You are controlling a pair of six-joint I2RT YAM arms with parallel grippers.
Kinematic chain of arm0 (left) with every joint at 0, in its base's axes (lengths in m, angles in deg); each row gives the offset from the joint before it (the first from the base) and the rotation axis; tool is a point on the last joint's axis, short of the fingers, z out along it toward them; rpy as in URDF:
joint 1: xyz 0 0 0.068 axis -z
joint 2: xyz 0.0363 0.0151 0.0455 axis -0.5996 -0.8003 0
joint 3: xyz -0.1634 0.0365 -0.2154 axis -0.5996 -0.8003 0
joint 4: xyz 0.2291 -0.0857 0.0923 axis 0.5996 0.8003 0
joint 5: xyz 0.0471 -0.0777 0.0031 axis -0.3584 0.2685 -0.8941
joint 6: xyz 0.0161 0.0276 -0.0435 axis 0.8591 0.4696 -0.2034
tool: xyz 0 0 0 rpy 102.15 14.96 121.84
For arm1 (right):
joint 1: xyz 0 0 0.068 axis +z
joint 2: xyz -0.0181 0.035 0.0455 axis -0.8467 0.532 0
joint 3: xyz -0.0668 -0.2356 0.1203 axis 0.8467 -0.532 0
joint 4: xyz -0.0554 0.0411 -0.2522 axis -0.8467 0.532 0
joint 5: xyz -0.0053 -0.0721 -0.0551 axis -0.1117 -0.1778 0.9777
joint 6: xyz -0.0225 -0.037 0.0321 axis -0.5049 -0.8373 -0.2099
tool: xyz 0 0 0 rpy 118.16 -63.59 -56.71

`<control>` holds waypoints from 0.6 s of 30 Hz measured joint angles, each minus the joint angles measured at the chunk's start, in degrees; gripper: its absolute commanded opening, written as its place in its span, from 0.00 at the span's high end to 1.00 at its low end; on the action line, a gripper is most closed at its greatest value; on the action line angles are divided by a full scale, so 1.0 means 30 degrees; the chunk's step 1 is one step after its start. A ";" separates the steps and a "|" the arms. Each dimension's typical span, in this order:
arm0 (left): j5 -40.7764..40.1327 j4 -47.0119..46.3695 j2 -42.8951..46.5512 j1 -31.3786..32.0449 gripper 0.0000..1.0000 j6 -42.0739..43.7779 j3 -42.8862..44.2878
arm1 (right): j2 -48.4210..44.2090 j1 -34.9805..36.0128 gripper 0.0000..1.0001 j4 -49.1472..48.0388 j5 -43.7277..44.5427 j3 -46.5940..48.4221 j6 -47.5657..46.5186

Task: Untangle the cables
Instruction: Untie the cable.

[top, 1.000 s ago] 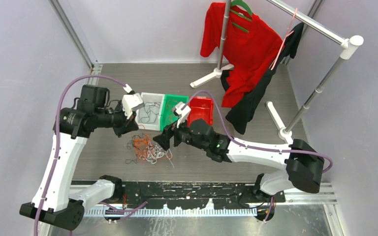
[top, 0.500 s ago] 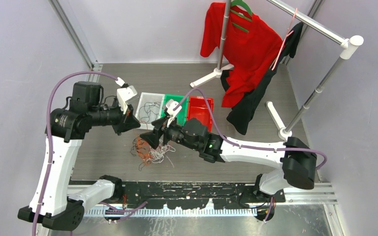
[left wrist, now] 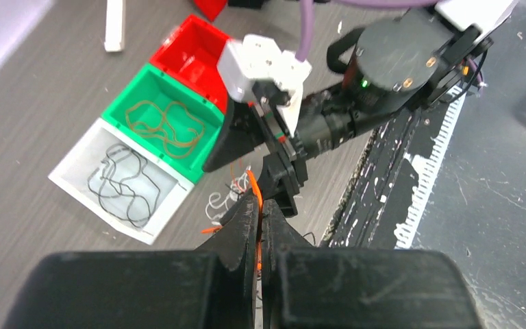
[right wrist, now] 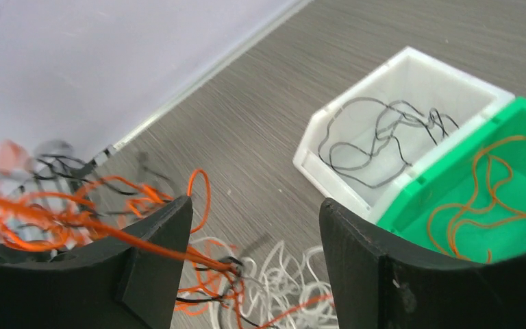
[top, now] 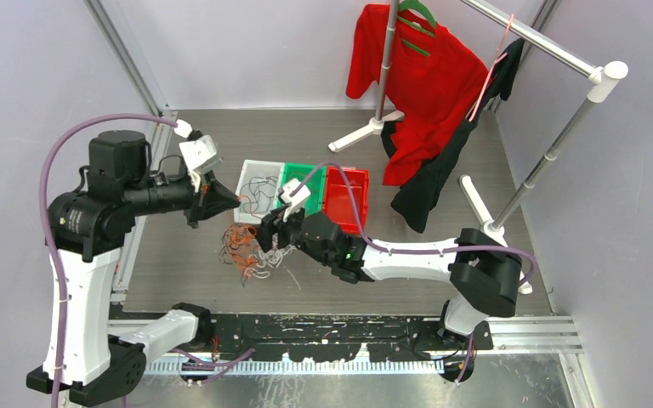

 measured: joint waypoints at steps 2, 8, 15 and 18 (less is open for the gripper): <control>0.0197 -0.0073 -0.0087 0.0000 1.00 -0.0124 0.0772 | 0.0160 0.0044 0.27 -0.0342 0.0379 -0.0576 0.0146; 0.0437 -0.0393 -0.0138 0.0000 1.00 -0.0525 0.2302 | 0.0612 0.0117 0.28 -0.1202 0.1406 -0.3002 0.0867; 0.0226 -0.1297 -0.0073 0.0000 1.00 -0.0838 0.3315 | 0.0816 0.0532 0.28 -0.2368 0.2579 -0.5646 0.1749; -0.0226 -0.2193 0.0124 0.0000 1.00 -0.1071 0.3315 | 0.0940 0.0831 0.28 -0.2820 0.3009 -0.6331 0.1938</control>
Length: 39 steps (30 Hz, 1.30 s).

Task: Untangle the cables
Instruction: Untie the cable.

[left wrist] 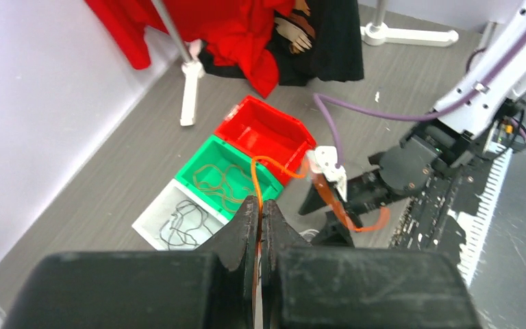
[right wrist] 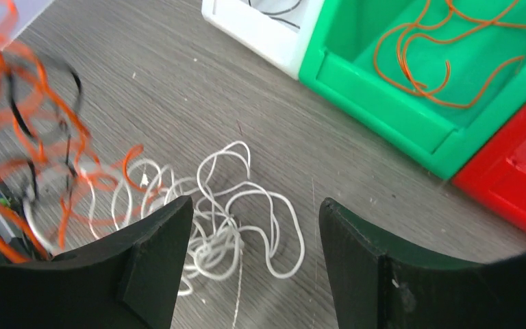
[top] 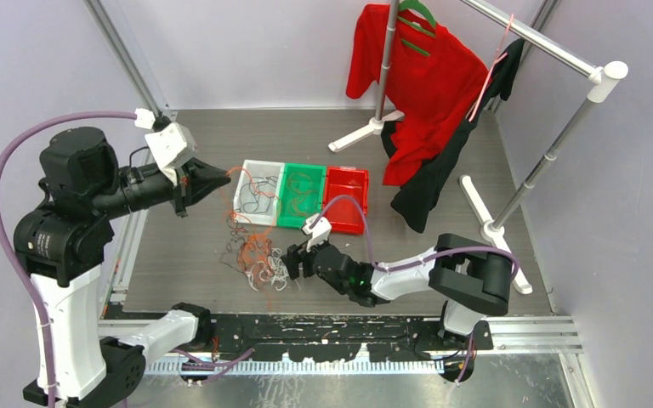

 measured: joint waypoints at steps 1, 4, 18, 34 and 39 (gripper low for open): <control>-0.0197 -0.0350 0.0058 0.0000 1.00 -0.0102 0.0000 | 0.0029 0.0109 0.27 -0.0131 0.0168 -0.0204 0.0044; -0.0648 -0.1268 0.0211 0.0000 1.00 -0.0444 -0.0015 | -0.0073 0.0306 0.24 -0.0350 0.0452 -0.0678 0.0044; -0.1188 -0.3373 0.1530 0.0000 1.00 -0.2368 -0.3956 | -0.7832 0.0306 0.22 0.1559 -0.4051 0.4167 -0.2047; -0.2025 -0.4612 0.1821 0.0000 1.00 -0.6076 -0.6419 | -0.4699 0.0299 0.35 0.3111 -0.7257 0.8473 -0.2579; -0.1763 -0.4677 0.1814 0.0000 1.00 -0.7060 -0.6317 | -0.3366 0.0299 0.43 0.3264 -0.6258 0.9173 -0.3242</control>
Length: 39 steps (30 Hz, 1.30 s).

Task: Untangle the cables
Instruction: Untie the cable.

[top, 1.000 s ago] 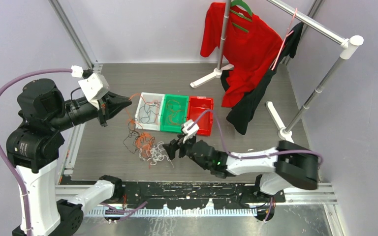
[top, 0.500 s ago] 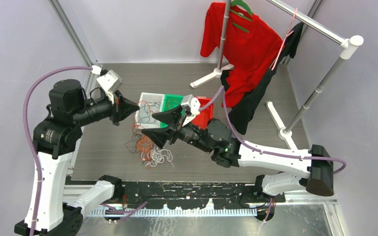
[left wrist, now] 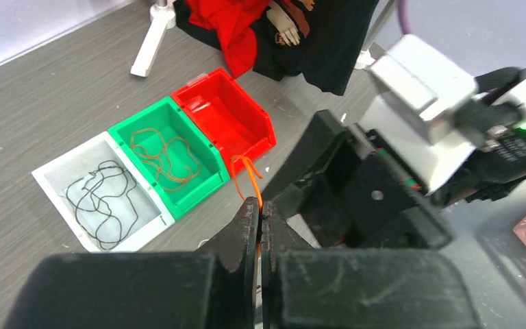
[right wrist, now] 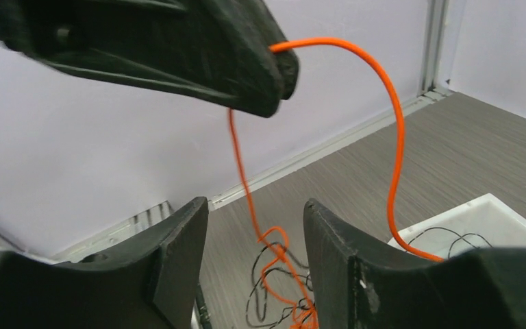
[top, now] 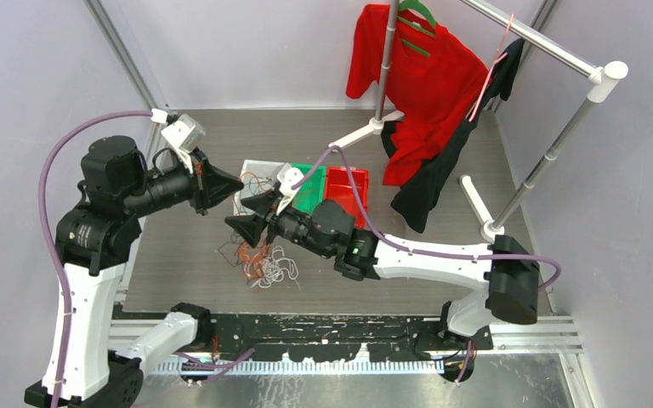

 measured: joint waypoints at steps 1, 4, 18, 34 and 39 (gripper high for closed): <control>0.0102 -0.0007 0.0000 0.0000 1.00 -0.0248 0.0044 | 0.0328 0.0000 0.44 -0.0058 0.0299 0.0182 -0.0146; 0.0444 0.0000 -0.0029 0.0000 1.00 -0.0750 0.0299 | 0.1282 0.0000 0.47 -0.0372 0.0933 0.0729 -0.0408; 0.0503 -0.0117 -0.1129 0.0000 1.00 -0.1209 0.4102 | 0.3840 0.0000 0.48 -0.3599 0.1938 -0.1807 0.0918; -0.2098 -0.2004 -0.2149 0.0000 1.00 -0.0729 0.8182 | 0.5195 0.0000 0.52 -0.6870 0.3133 -0.7424 0.3738; -0.2543 -0.2419 -0.2259 0.0000 1.00 -0.0539 0.8714 | 0.5435 0.0029 0.26 -0.8116 0.3818 -0.9071 0.4306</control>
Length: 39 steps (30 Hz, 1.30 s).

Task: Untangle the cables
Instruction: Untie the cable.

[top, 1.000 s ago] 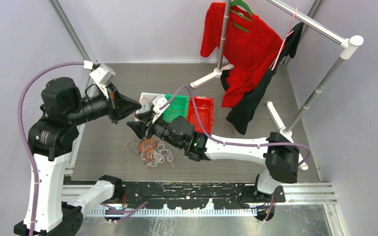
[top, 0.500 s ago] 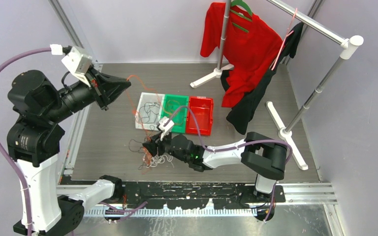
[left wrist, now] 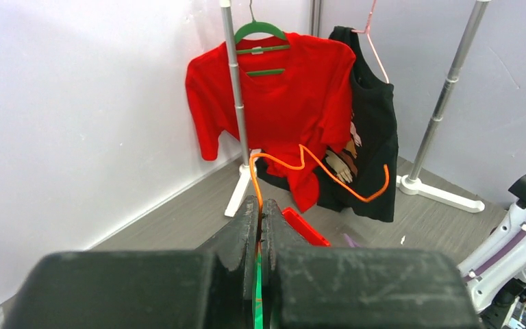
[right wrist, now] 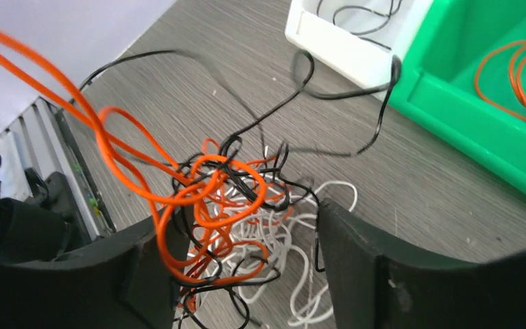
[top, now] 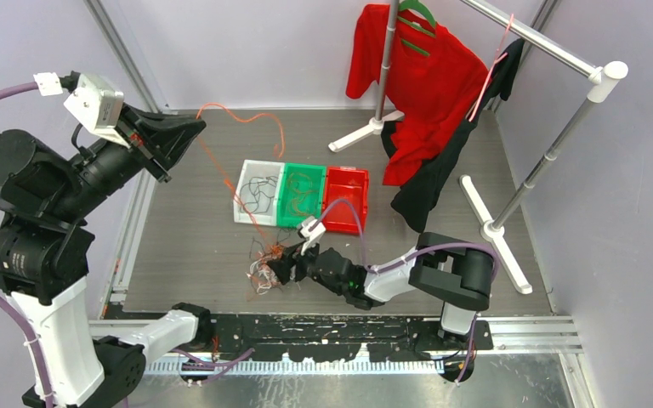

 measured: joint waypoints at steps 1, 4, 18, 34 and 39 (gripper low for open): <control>-0.0029 -0.0066 0.0022 0.0000 1.00 0.0044 0.0000 | -0.0007 0.0000 0.24 -0.0117 0.0073 -0.0313 -0.0029; 0.0066 -0.0357 0.0335 0.0000 1.00 0.0058 -0.0466 | -0.0590 0.0015 0.15 0.0197 0.0080 -0.0605 -0.0255; 0.1479 -0.0372 0.1180 0.0000 1.00 -0.0809 -0.4947 | -0.8000 -0.0044 0.29 0.3585 -0.3075 0.5552 -0.3891; 0.1639 -0.0699 0.2033 0.0000 1.00 -0.1260 -0.5916 | -0.4801 -0.0080 0.50 0.4568 -0.2557 0.8102 -0.3468; 0.1625 -0.0933 0.2229 0.0000 1.00 -0.1275 -0.6113 | -0.3665 -0.0087 0.70 0.4364 -0.1829 0.8903 -0.3089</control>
